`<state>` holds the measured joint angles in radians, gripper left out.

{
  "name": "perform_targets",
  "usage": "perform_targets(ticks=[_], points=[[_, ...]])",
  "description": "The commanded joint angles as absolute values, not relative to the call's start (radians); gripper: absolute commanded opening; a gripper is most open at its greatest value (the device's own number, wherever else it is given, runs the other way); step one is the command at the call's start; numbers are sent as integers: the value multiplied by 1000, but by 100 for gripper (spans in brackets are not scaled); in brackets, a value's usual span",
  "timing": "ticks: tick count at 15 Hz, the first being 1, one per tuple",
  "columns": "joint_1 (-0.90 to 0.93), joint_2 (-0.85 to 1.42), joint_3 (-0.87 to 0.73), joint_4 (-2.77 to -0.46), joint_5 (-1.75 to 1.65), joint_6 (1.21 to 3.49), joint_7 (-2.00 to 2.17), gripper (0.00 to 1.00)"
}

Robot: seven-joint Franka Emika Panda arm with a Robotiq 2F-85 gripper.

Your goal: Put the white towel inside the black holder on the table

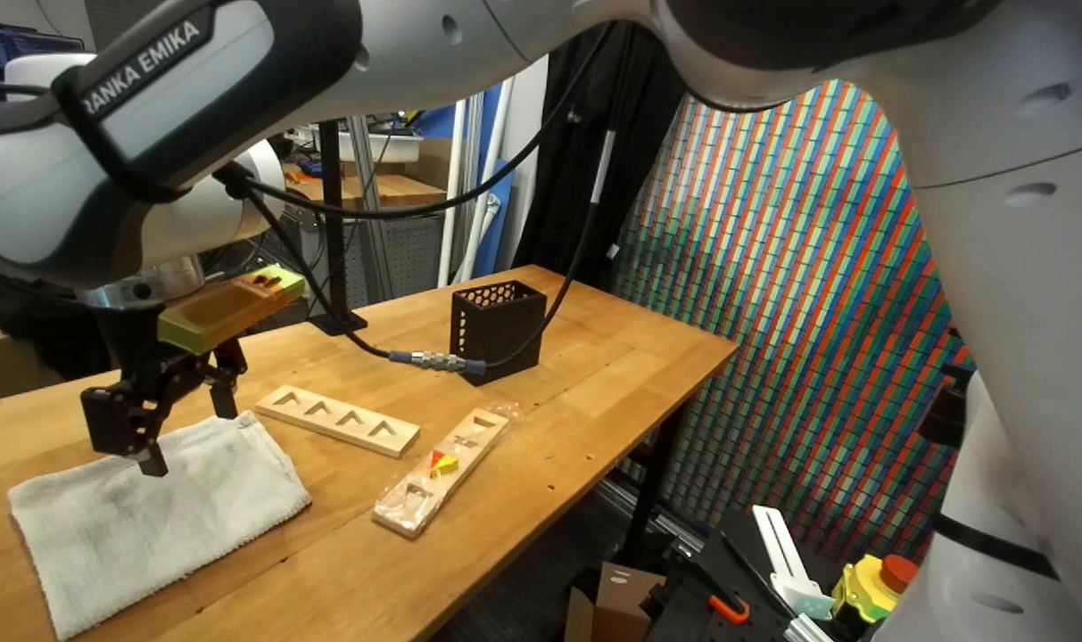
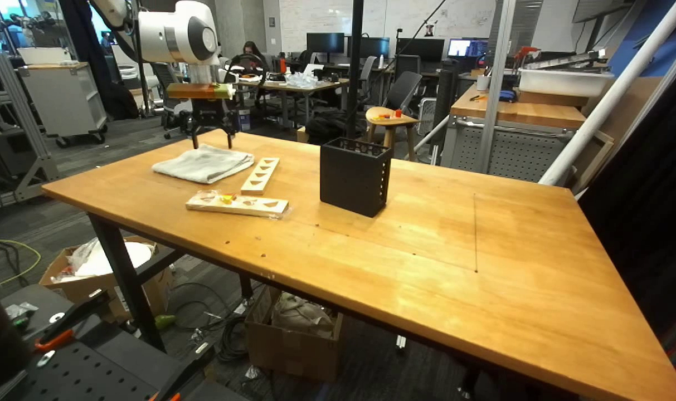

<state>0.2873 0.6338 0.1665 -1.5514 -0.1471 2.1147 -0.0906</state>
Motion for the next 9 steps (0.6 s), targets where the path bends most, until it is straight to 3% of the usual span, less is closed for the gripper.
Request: perform_targets(ticks=[1, 8, 9], points=[[301, 741, 172, -1438, -142, 2121, -101, 100], [294, 864, 184, -1346, -106, 2129, -117, 100], [293, 860, 182, -1353, -102, 2133, -112, 75]])
